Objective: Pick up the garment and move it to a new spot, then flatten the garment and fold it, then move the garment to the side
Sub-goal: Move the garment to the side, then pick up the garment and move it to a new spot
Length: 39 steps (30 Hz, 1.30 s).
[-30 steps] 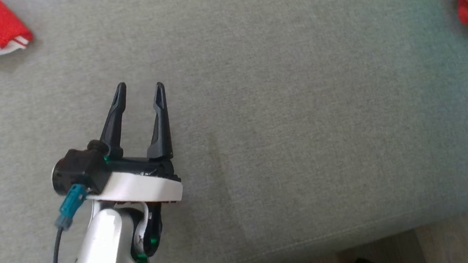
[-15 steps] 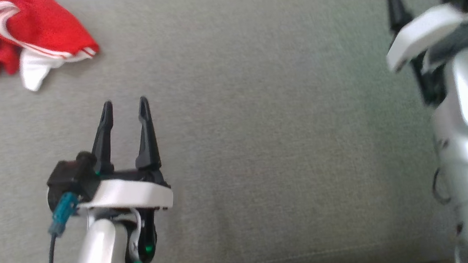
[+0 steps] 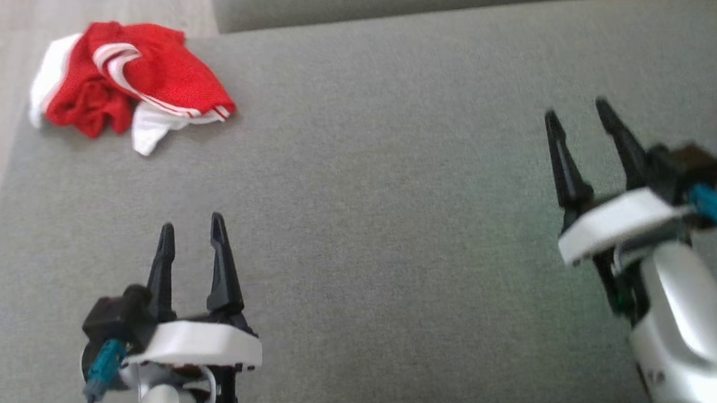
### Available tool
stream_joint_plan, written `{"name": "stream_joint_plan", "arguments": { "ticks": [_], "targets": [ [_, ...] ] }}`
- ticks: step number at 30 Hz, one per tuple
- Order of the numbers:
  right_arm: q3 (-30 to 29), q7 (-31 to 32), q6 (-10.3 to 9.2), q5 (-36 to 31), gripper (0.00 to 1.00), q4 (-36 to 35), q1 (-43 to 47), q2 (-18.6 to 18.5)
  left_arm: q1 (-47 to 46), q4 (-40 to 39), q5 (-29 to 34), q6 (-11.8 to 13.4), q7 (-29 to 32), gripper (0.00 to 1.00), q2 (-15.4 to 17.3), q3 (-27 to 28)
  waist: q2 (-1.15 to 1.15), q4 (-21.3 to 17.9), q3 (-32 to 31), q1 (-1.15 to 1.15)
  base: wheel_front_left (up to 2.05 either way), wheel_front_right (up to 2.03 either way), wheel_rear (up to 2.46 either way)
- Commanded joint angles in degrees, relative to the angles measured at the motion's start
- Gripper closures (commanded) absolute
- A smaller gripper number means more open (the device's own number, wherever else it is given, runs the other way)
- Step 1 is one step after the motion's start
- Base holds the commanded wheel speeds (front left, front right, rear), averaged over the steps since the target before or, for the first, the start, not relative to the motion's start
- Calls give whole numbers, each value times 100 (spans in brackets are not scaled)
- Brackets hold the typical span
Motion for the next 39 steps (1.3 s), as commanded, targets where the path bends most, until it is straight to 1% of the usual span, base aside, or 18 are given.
{"name": "stream_joint_plan", "arguments": {
  "ticks": [1, 4, 8, 15, 28, 35, 39],
  "targets": [
    [140, -109, 37, 124, 0, -302, 42, 87, -118, -149, -19, 23, -31, 0, 27, 195, 0, 75, -127, 0, 0, 0, 0],
    [141, -224, 37, 389, 0, -550, 478, 88, -5, -129, -22, 13, -31, 0, 27, 178, 0, 75, -225, 0, 0, 0, 0],
    [176, -297, 37, 518, 0, -813, 888, 88, 131, -121, -9, -26, -31, 0, 27, 157, 0, 44, -288, 0, 0, 0, 0],
    [143, -221, 37, 521, 0, -1020, 1347, 89, 216, -129, -12, -53, -31, 0, 27, 108, 0, -11, -326, 0, 0, 0, 0],
    [76, -129, 37, 469, 0, -1133, 1521, 89, 268, -141, -15, -54, -31, 0, 27, 28, 0, -34, -401, 0, 0, 0, 0],
    [38, -60, 37, 439, 0, -1133, 1552, 89, 304, -143, -8, -55, -31, 0, 27, 9, 0, 15, -429, 0, 0, 0, 0],
    [-10, -35, 37, 408, 0, -1150, 1570, 89, 307, -124, -15, -66, -31, 0, 27, -15, 0, 114, -451, 0, 0, 0, 0]
  ]
}}
